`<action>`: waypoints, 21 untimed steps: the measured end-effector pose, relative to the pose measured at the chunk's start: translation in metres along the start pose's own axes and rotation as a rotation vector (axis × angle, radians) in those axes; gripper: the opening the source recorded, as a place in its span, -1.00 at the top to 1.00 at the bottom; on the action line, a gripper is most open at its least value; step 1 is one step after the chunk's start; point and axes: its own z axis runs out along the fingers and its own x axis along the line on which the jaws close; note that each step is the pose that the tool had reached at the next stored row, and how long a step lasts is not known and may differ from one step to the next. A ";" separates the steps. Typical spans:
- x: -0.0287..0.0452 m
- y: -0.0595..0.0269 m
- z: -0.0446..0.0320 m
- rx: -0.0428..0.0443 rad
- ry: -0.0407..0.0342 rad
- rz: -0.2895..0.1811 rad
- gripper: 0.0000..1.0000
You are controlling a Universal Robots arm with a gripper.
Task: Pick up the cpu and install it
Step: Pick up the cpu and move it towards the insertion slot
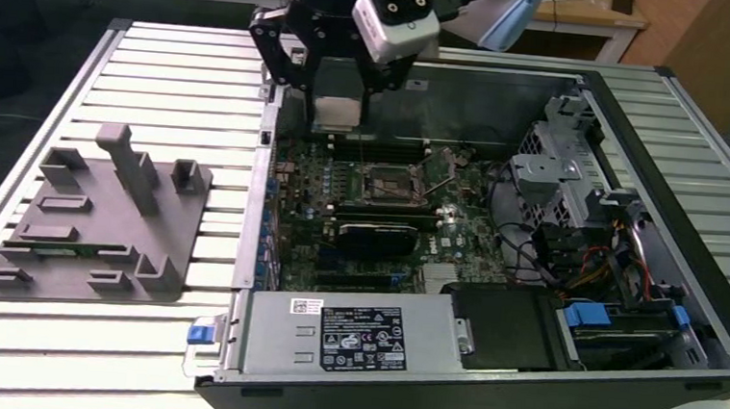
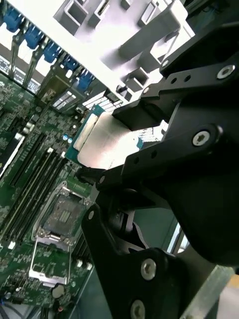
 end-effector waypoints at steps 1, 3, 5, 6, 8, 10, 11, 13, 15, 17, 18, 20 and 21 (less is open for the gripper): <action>-0.0022 0.0000 0.0001 0.0000 0.0000 0.000 -0.09; -0.0065 0.0000 0.0002 0.0001 0.0000 0.000 -0.09; -0.0106 0.0001 0.0003 0.0001 0.0000 0.000 -0.09; -0.0126 0.0001 0.0004 0.0000 0.0000 0.000 -0.09; -0.0167 0.0001 0.0005 0.0000 0.0000 0.000 -0.09; -0.0205 0.0001 0.0006 0.0000 0.0000 0.000 -0.09; -0.0223 0.0001 0.0007 0.0000 0.0000 0.000 -0.09; -0.0254 0.0002 0.0008 0.0000 0.0000 0.000 -0.09; -0.0280 0.0002 0.0009 0.0001 0.0001 0.000 -0.09; -0.0303 0.0002 0.0012 -0.0001 -0.0001 0.000 -0.09; -0.0314 0.0002 0.0014 0.0000 0.0000 0.000 -0.09; -0.0336 0.0002 0.0021 -0.0002 -0.0001 0.000 -0.09; -0.0347 0.0002 0.0027 -0.0001 -0.0001 0.000 -0.09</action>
